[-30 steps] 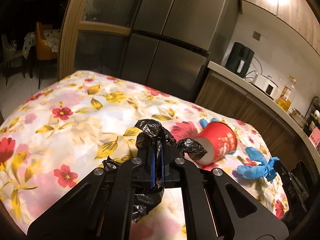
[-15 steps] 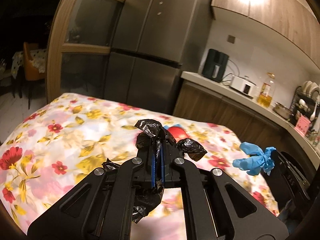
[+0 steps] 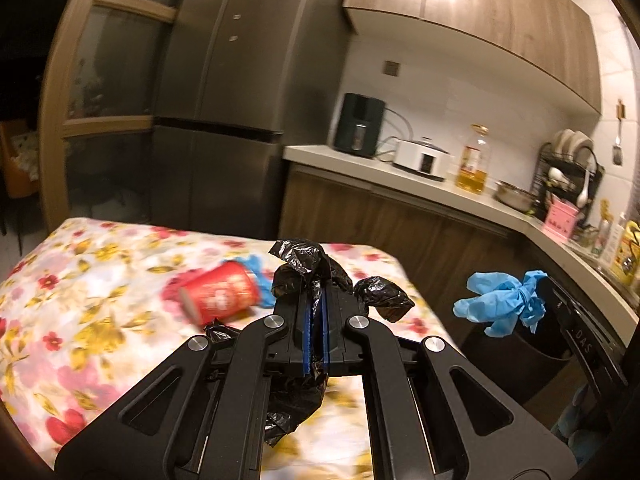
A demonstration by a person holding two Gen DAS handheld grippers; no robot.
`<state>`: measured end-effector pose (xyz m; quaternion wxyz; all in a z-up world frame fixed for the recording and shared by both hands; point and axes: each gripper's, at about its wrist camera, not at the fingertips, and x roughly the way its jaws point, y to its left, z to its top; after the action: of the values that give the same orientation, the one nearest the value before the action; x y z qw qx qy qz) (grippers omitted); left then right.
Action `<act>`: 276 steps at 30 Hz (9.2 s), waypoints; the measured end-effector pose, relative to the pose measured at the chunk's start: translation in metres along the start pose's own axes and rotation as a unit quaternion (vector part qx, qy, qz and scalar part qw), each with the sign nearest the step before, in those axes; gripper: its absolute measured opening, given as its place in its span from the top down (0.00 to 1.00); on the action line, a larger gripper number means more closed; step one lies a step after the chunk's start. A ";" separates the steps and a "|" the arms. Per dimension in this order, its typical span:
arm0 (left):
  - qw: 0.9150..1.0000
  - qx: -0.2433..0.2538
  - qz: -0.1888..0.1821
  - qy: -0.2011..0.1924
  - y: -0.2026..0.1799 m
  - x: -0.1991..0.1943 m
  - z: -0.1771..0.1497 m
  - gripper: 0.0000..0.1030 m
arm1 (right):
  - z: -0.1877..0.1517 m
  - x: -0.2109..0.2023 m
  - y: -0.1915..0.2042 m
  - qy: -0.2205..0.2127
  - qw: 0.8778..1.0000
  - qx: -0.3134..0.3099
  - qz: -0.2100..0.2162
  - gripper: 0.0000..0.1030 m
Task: Collect trash
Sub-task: 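Lift and carry the black bag and blue glove over the black bin, then open both tools to drop the black bag and blue glove into the bin, then move both tools back over the red paper cup and blue glove, then grasp the red paper cup with the right tool while the left grasps the blue glove, then lift and carry the red cup and blue glove over the black bin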
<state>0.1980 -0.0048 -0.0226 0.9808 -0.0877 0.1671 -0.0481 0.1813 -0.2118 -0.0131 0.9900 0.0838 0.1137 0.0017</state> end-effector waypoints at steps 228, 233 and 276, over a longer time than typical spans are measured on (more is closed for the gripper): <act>0.984 0.000 0.144 0.106 0.090 0.217 -0.024 0.50 | 0.001 0.080 0.069 0.065 0.975 -0.027 0.210 0.96; 0.983 0.007 0.136 0.125 0.088 0.224 -0.027 0.76 | 0.004 0.077 0.067 0.061 0.977 -0.026 0.205 0.96; 0.997 0.076 -0.019 0.016 -0.077 0.100 0.026 0.96 | 0.028 0.010 -0.047 0.024 0.996 0.010 0.085 0.96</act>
<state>0.2954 -0.0886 -0.0161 0.9809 -0.0158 0.1765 -0.0807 0.1970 -0.2620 0.0033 0.9823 0.1028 0.1298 0.0872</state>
